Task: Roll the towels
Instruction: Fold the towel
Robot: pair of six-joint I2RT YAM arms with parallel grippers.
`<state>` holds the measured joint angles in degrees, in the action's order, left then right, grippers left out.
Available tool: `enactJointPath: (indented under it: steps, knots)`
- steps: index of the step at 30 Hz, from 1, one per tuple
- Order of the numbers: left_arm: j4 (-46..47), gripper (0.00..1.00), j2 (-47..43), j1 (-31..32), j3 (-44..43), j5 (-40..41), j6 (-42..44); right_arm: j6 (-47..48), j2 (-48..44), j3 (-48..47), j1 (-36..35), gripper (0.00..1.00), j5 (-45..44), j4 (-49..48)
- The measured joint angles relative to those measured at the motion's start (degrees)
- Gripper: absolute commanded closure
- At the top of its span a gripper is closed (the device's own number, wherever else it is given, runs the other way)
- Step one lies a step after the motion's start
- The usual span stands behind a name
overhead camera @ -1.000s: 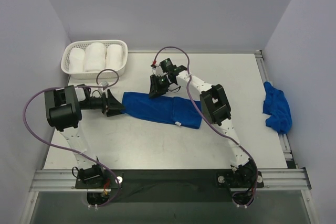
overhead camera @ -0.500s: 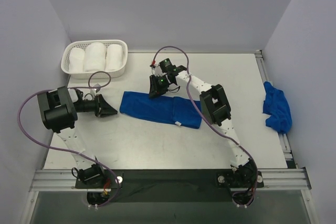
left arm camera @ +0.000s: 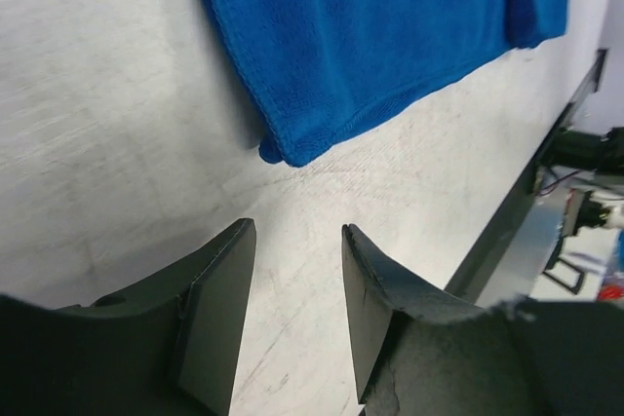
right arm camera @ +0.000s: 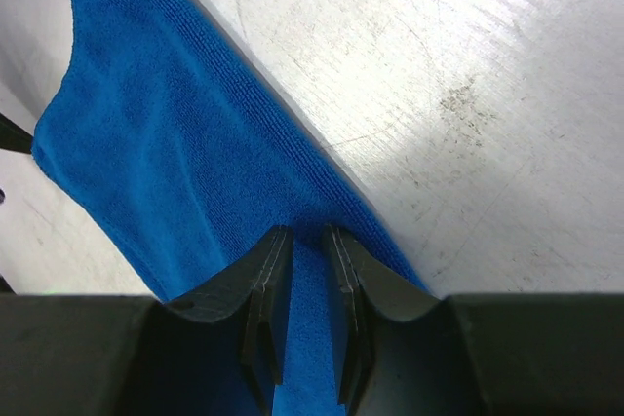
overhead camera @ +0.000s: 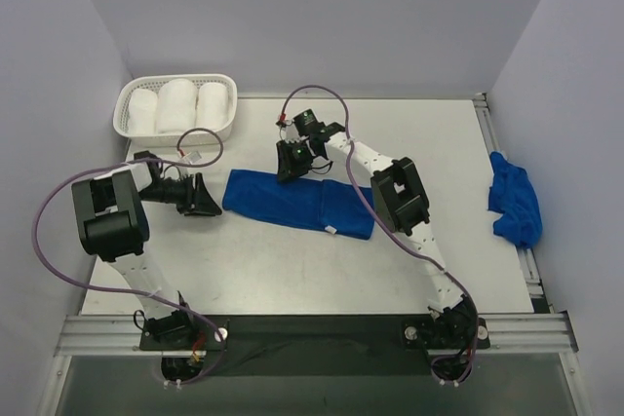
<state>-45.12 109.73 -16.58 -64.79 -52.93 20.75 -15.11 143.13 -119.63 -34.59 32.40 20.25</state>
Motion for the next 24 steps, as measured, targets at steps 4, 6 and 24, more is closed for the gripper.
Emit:
enactJointPath:
  steps: [4, 6, 24]
  knots:
    - [2.62, 0.48, -1.25, 3.02, 2.01, 2.86, 0.66, 0.61, -0.22, 0.04, 0.02, 0.78, -1.03, 0.55]
    - [4.15, 0.47, -0.81, 4.24, 2.16, 3.30, 0.66, 0.66, -0.26, 0.04, 0.11, 0.78, -1.38, 0.72]
    - [15.91, 0.51, 1.40, 6.40, 2.01, -0.94, -7.19, 3.34, -2.49, 1.11, 3.26, 0.72, -9.53, 3.65]
